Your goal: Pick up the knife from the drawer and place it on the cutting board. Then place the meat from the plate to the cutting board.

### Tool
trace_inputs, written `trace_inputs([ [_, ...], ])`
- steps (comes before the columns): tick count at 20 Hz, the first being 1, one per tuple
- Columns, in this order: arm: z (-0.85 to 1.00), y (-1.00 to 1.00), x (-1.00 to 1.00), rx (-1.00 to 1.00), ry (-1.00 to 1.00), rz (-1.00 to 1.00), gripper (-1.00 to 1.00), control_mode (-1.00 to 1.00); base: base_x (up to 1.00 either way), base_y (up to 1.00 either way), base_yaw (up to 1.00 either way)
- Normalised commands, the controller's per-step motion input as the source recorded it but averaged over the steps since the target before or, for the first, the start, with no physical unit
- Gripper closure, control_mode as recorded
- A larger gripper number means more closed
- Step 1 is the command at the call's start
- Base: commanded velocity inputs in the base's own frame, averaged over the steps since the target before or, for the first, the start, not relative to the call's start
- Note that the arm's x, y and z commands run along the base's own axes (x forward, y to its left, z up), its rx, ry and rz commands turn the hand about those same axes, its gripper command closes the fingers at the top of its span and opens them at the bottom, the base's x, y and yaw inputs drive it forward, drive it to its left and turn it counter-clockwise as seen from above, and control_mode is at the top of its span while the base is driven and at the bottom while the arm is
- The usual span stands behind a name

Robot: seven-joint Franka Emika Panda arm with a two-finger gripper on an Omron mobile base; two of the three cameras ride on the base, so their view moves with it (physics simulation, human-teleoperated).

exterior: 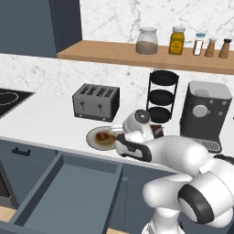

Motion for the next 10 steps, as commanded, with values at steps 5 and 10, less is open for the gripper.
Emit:
trace_inputs([
  [5, 0.00, 0.53, 0.00, -0.27, 0.05, 0.07, -1.00, -1.00, 0.00, 0.00, 0.00],
  [10, 0.00, -0.01, 0.14, -0.06, 0.03, 0.17, -1.00, -1.00, 0.00, 0.00, 0.00],
])
